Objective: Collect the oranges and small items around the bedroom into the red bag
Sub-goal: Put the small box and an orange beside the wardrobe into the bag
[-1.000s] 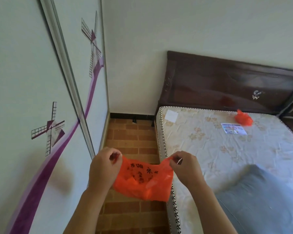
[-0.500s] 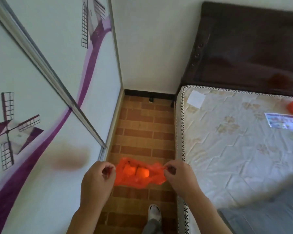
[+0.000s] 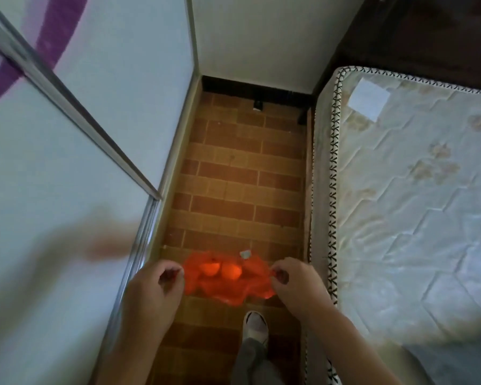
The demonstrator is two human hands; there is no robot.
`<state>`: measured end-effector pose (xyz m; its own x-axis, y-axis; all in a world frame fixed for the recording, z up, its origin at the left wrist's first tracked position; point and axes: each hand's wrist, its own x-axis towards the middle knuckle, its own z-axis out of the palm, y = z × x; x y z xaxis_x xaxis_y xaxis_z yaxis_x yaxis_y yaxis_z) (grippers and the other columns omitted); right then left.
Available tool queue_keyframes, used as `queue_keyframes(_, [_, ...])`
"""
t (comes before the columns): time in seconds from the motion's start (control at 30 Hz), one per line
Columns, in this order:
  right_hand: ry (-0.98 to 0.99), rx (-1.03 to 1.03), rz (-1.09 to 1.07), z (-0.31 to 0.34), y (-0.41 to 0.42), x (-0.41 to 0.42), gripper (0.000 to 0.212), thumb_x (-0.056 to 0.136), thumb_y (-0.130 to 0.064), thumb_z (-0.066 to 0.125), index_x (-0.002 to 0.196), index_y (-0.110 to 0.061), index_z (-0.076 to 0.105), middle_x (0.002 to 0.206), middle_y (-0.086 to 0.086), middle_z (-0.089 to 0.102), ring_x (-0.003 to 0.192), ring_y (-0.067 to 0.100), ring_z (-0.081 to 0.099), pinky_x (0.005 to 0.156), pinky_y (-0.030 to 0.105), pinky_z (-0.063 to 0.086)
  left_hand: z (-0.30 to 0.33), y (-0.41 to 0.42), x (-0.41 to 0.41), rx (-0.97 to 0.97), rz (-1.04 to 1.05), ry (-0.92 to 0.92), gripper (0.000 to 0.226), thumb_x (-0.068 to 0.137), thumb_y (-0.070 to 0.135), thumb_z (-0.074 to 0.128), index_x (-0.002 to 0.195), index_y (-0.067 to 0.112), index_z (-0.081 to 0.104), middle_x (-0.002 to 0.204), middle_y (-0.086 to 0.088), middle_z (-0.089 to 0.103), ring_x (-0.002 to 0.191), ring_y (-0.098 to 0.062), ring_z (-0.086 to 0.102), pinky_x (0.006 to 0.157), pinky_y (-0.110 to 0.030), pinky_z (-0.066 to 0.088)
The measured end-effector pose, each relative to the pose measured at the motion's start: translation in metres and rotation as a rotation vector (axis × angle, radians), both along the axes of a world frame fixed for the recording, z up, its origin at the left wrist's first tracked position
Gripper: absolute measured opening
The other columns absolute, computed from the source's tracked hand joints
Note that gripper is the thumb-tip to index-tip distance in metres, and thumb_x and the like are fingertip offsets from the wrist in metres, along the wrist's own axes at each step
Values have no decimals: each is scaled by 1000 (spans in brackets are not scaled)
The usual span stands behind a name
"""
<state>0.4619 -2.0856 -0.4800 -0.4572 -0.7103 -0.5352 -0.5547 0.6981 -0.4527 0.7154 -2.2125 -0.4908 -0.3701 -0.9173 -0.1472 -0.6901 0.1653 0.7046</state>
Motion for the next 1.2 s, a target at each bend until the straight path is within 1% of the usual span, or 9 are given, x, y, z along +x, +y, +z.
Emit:
queue_keyframes(0.17, [40, 10, 81, -99, -15, 19, 15, 91, -27, 64, 101, -31, 74, 92, -15, 65, 83, 5, 60, 70, 22, 47, -88, -9, 12, -49, 0, 32, 19, 82, 4, 82, 93, 18, 75, 88, 7, 71, 79, -10, 68, 70, -38, 62])
queue_keyframes(0.33, [52, 5, 174, -179, -29, 35, 15, 94, -27, 63, 105, -29, 74, 105, -16, 68, 93, 6, 63, 80, 26, 54, -169, -11, 26, -135, -43, 52, 19, 80, 0, 82, 88, 16, 75, 85, 9, 68, 78, -3, 65, 67, -15, 50])
queue_keyframes(0.53, [118, 29, 415, -262, -46, 55, 22, 99, -32, 54, 117, -36, 65, 107, -15, 64, 96, 7, 61, 83, 26, 53, -261, -18, 49, -194, -50, -3, 20, 79, 3, 81, 83, 21, 73, 82, 12, 65, 77, -4, 61, 67, -13, 43])
queue_keyframes(0.7, [182, -50, 578, -312, -61, 64, 27, 100, -35, 50, 123, -34, 62, 115, -10, 61, 107, 14, 62, 90, 32, 52, -319, -27, 44, -257, -45, 26, 19, 81, 10, 79, 82, 26, 69, 82, 15, 61, 79, -3, 55, 68, -11, 38])
queue_keyframes(0.8, [206, -139, 708, -337, -65, 70, 34, 103, -36, 49, 136, -33, 58, 129, -4, 52, 118, 20, 54, 100, 36, 46, -355, -24, 36, -312, -97, 13, 15, 81, 14, 77, 81, 24, 66, 88, 12, 55, 84, -10, 54, 68, -20, 43])
queue_keyframes(0.9, [376, -149, 895, -369, -69, 72, 43, 104, -38, 46, 146, -34, 49, 158, 2, 31, 144, 27, 30, 116, 46, 28, -395, -23, 27, -338, -206, -53, 12, 79, 17, 77, 81, 20, 65, 100, 7, 52, 93, -17, 51, 78, -33, 50])
queue_keyframes(0.97, [410, -111, 956, -392, -71, 72, 48, 105, -38, 40, 152, -33, 44, 167, 2, 21, 152, 29, 19, 121, 52, 24, -416, -32, 22, -335, -295, -91, 12, 79, 18, 76, 82, 19, 65, 105, 5, 55, 97, -18, 52, 84, -38, 52])
queue_keyframes(1.1, [470, -83, 1045, -446, -70, 71, 55, 93, -38, 37, 141, -26, 60, 157, 7, 48, 144, 32, 46, 106, 55, 48, -446, -45, 27, -302, -383, -187, 12, 80, 27, 66, 91, 25, 66, 116, 8, 58, 110, -18, 56, 97, -42, 49])
queue_keyframes(1.2, [439, -31, 1052, -481, -69, 74, 67, 83, -46, 39, 142, -23, 59, 158, 8, 47, 145, 32, 46, 105, 58, 49, -462, -41, 30, -192, -423, -355, 41, 90, 41, 56, 131, 36, 58, 141, 11, 50, 136, -19, 45, 116, -46, 37])
